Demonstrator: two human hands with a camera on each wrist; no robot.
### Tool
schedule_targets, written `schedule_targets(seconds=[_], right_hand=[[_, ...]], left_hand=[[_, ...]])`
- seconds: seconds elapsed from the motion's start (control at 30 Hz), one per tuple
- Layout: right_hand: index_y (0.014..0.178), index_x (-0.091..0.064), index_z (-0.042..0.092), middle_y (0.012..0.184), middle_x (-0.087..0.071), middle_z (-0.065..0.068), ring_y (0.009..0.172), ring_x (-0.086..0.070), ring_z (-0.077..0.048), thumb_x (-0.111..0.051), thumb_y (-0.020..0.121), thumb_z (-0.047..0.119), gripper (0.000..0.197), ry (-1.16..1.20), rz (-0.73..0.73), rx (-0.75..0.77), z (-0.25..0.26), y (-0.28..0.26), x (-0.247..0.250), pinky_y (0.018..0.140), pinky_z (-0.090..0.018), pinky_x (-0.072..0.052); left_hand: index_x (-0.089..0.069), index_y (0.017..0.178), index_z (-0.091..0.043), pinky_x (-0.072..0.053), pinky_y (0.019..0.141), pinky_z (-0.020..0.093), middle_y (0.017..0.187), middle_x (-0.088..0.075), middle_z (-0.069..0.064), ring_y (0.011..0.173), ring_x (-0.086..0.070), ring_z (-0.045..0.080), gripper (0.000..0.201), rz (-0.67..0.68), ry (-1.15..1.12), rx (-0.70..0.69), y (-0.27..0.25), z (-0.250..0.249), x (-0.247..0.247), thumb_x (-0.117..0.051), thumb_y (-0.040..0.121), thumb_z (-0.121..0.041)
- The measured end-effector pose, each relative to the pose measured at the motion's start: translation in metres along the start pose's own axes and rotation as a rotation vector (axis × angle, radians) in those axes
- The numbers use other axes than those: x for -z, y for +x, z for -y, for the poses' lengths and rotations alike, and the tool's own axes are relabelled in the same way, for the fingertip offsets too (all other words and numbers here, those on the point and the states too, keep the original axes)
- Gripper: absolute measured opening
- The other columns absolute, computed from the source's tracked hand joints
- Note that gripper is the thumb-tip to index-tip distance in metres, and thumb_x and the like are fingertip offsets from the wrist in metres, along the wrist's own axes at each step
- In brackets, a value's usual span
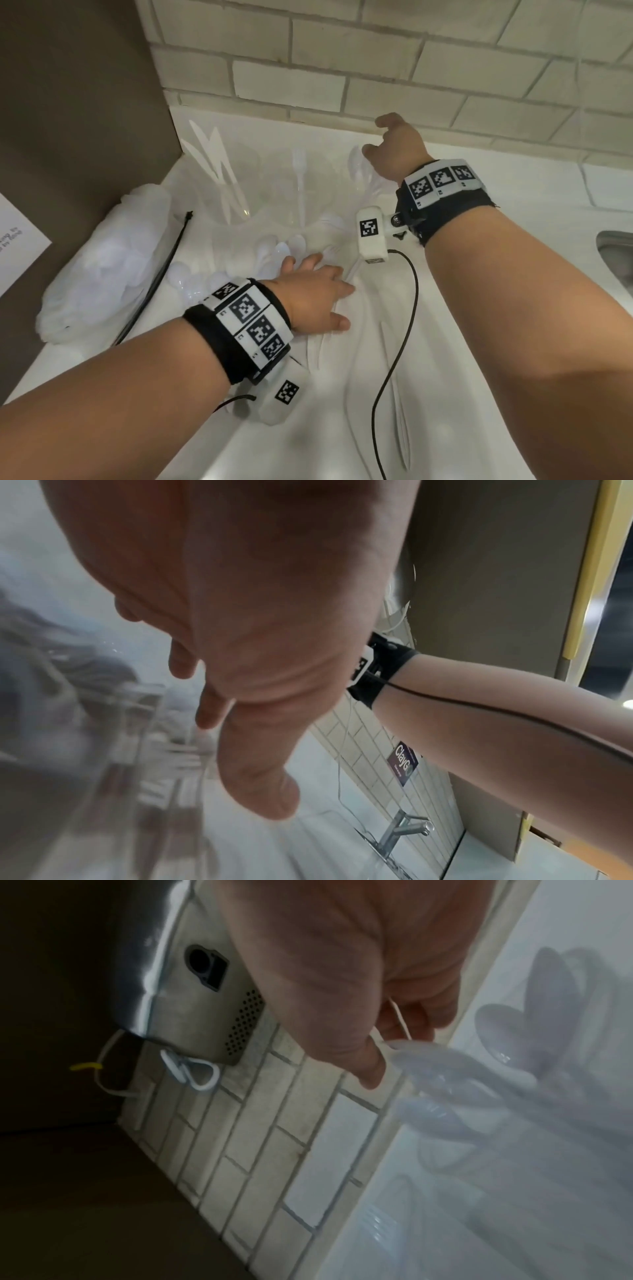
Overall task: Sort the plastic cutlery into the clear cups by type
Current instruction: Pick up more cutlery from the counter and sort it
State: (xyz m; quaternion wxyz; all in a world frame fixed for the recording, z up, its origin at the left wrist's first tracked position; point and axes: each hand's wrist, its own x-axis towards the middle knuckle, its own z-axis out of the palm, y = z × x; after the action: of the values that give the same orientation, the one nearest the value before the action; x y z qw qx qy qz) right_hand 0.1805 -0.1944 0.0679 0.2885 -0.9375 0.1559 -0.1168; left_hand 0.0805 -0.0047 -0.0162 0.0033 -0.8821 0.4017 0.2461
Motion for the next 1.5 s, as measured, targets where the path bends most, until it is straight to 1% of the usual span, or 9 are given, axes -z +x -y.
schedule_targets(seconds=[0.1, 0.23, 0.33, 0.43, 0.5, 0.93, 1.13, 1.27, 1.5], right_hand=[[0.13, -0.052, 0.015, 0.133, -0.051, -0.007, 0.113, -0.057, -0.019, -0.058, 0.091, 0.02, 0.04, -0.017, -0.086, 0.076, 0.002, -0.006, 0.012, 0.079, -0.017, -0.036], [0.095, -0.067, 0.016, 0.106, -0.061, -0.004, 0.093, -0.059, -0.017, -0.06, 0.085, 0.017, 0.012, -0.02, -0.279, 0.246, 0.007, -0.036, 0.023, 0.074, -0.016, -0.035], [0.074, -0.065, 0.015, 0.079, -0.065, 0.004, 0.074, -0.06, -0.014, -0.061, 0.081, 0.02, 0.01, -0.179, -0.049, 0.144, -0.002, -0.061, 0.021, 0.068, -0.02, -0.043], [0.078, -0.067, 0.011, 0.084, -0.07, -0.003, 0.078, -0.067, -0.021, -0.058, 0.084, 0.023, 0.016, -0.524, 0.399, -0.003, -0.034, -0.068, -0.009, 0.065, -0.026, -0.049], [0.088, -0.066, 0.013, 0.1, -0.065, -0.003, 0.093, -0.061, -0.024, -0.053, 0.088, 0.022, 0.015, -0.612, 0.47, -0.01, -0.054, -0.066, -0.03, 0.072, -0.027, -0.042], [0.07, -0.051, 0.009, 0.079, -0.054, -0.002, 0.076, -0.053, -0.024, -0.047, 0.088, 0.006, 0.019, -0.721, 0.43, 0.051, -0.054, -0.083, -0.054, 0.066, -0.031, -0.043], [0.105, -0.061, 0.003, 0.105, -0.059, -0.011, 0.095, -0.062, -0.03, -0.042, 0.091, 0.001, 0.024, -0.88, 0.471, 0.193, -0.032, -0.096, -0.056, 0.07, -0.033, -0.042], [0.066, -0.044, 0.01, 0.073, -0.048, -0.003, 0.08, -0.052, -0.024, -0.044, 0.09, 0.0, 0.026, -0.867, 0.504, 0.168, -0.023, -0.093, -0.055, 0.071, -0.032, -0.042], [0.068, -0.045, 0.01, 0.073, -0.048, -0.001, 0.081, -0.053, -0.025, -0.044, 0.092, 0.002, 0.025, -0.89, 0.52, 0.178, -0.015, -0.093, -0.048, 0.073, -0.032, -0.042]], left_hand=[[-0.032, 0.147, -0.033, -0.003, 0.114, 0.053, 0.157, -0.019, -0.006, 0.147, 0.003, 0.025, 0.06, -0.006, -0.003, 0.02, 0.008, -0.004, -0.001, -0.04, 0.092, -0.059], [-0.046, 0.138, -0.025, -0.02, 0.108, 0.048, 0.148, -0.034, -0.003, 0.139, -0.019, 0.025, 0.056, -0.074, -0.038, 0.044, 0.011, -0.005, -0.002, -0.038, 0.094, -0.058], [-0.051, 0.132, -0.025, -0.026, 0.104, 0.045, 0.141, -0.037, -0.001, 0.128, -0.031, 0.025, 0.052, -0.14, -0.093, 0.071, 0.01, -0.004, -0.005, -0.041, 0.092, -0.057], [-0.048, 0.132, -0.038, -0.022, 0.106, 0.046, 0.151, -0.025, -0.003, 0.135, -0.022, 0.026, 0.045, -0.151, -0.124, 0.053, 0.009, -0.004, -0.004, -0.043, 0.092, -0.056], [-0.044, 0.136, -0.041, -0.018, 0.108, 0.049, 0.159, -0.013, -0.005, 0.141, -0.012, 0.026, 0.044, -0.095, -0.065, 0.023, 0.011, -0.005, -0.002, -0.039, 0.094, -0.054], [-0.056, 0.125, -0.025, -0.022, 0.102, 0.048, 0.148, -0.034, 0.001, 0.136, -0.016, 0.025, 0.045, -0.088, 0.006, 0.041, 0.02, -0.012, -0.003, -0.032, 0.097, -0.051], [-0.061, 0.12, -0.023, -0.025, 0.1, 0.046, 0.136, -0.041, 0.004, 0.127, -0.026, 0.026, 0.043, -0.078, 0.007, 0.068, 0.02, -0.018, -0.004, -0.034, 0.098, -0.048], [-0.06, 0.118, -0.026, -0.027, 0.096, 0.045, 0.125, -0.046, 0.004, 0.12, -0.03, 0.027, 0.032, -0.096, -0.016, 0.067, 0.017, -0.014, -0.003, -0.037, 0.098, -0.036], [-0.067, 0.103, -0.025, -0.022, 0.081, 0.035, 0.1, -0.059, -0.003, 0.106, -0.045, 0.024, 0.022, -0.252, 0.035, 0.122, 0.023, -0.007, -0.006, -0.053, 0.089, -0.016]])
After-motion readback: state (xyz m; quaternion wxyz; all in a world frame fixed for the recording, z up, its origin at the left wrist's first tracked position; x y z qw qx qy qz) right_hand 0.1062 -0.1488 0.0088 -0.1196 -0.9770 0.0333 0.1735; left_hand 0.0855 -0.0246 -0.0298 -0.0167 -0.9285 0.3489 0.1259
